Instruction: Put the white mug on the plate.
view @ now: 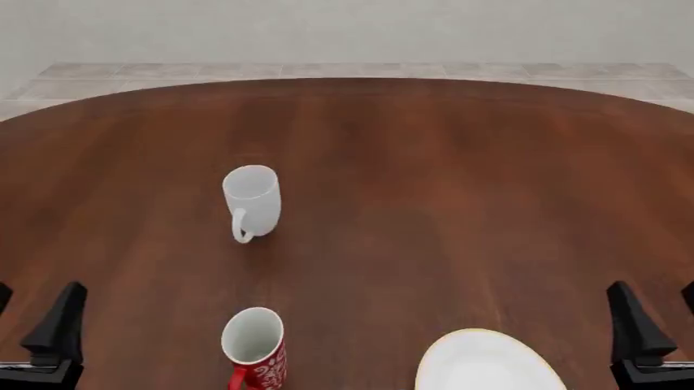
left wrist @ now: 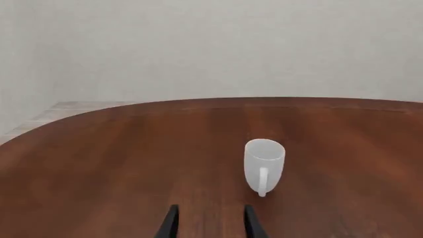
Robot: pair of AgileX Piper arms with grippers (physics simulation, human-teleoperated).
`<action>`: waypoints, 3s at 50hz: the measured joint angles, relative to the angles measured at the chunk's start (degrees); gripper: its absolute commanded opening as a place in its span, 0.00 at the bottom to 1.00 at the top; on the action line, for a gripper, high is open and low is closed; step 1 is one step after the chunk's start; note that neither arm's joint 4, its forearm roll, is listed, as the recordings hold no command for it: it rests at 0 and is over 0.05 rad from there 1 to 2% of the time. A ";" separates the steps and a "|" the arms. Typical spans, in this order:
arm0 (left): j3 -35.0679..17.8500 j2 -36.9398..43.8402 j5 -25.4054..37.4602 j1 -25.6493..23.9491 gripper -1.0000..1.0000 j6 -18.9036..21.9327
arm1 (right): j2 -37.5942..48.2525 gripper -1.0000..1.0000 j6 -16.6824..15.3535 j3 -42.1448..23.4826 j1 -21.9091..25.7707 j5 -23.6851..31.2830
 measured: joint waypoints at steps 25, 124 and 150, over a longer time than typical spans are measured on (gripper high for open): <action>-0.28 0.42 -0.09 0.01 1.00 -0.06 | -0.04 1.00 -0.06 -0.17 -0.10 0.26; -40.42 63.80 15.30 -18.72 1.00 -1.72 | -0.11 1.00 -0.06 -0.22 -0.03 0.38; -42.75 74.11 10.91 -17.58 1.00 -2.85 | -0.11 1.00 -0.06 -0.22 -0.03 0.38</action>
